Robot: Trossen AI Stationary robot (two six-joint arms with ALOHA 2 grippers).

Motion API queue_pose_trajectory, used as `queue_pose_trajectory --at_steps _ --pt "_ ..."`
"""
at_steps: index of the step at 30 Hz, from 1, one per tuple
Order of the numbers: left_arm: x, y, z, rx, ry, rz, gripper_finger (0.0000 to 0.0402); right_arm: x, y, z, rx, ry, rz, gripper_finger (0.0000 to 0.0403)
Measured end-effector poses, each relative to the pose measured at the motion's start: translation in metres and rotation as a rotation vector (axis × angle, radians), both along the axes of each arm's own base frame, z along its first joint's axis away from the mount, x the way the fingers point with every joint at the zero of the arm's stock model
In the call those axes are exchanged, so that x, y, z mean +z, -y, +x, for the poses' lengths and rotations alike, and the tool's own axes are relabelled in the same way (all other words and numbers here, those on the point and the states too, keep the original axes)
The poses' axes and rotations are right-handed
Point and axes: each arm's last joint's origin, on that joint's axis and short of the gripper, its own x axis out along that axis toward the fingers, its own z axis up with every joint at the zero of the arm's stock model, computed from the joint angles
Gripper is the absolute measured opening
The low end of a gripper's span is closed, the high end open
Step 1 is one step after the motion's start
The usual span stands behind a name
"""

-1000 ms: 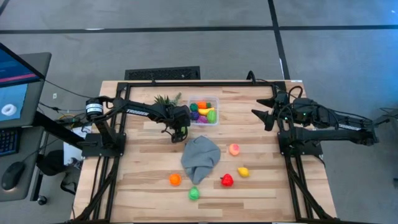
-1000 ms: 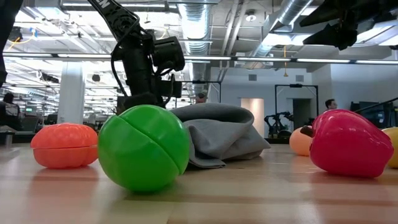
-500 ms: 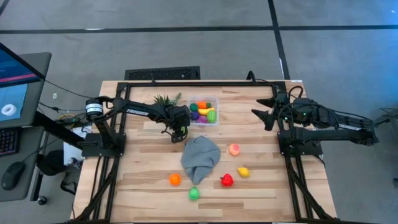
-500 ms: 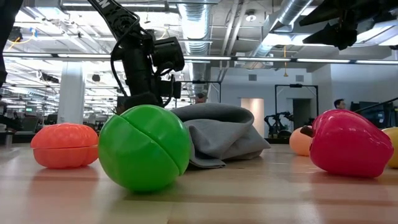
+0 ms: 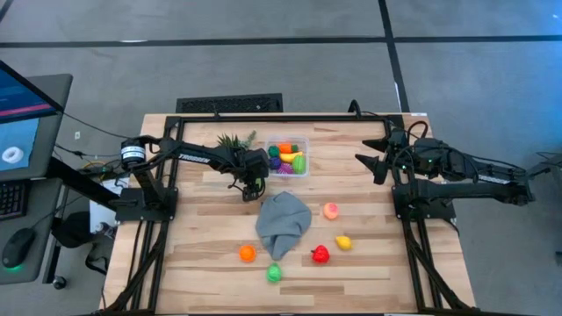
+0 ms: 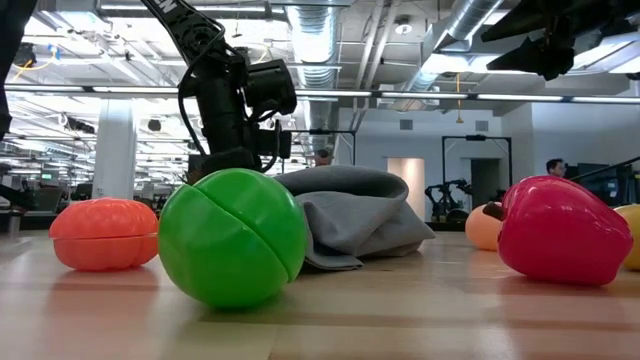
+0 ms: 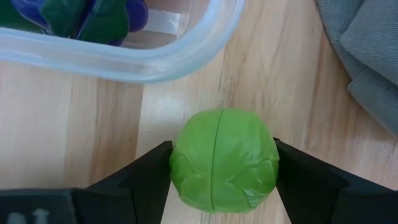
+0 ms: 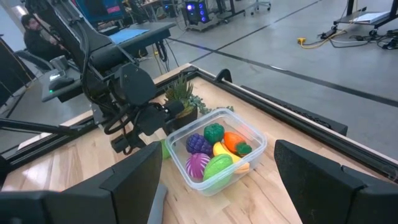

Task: Pick and placing Produce into tupperware
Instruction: Put the green cabbage into the transparent container

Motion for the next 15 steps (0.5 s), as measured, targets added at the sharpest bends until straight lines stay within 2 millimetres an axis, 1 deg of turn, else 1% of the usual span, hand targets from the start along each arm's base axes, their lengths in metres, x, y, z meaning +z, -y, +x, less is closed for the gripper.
queue_pose_trajectory --at_steps 7,15 --pt "0.0 0.0 0.0 0.021 -0.003 -0.009 0.024 0.0 0.0 0.0 0.0 0.0 0.0 0.0333" --pt "0.013 -0.001 0.006 0.021 -0.008 -0.018 0.024 0.0 0.0 0.0 0.0 0.0 0.0 0.0333"
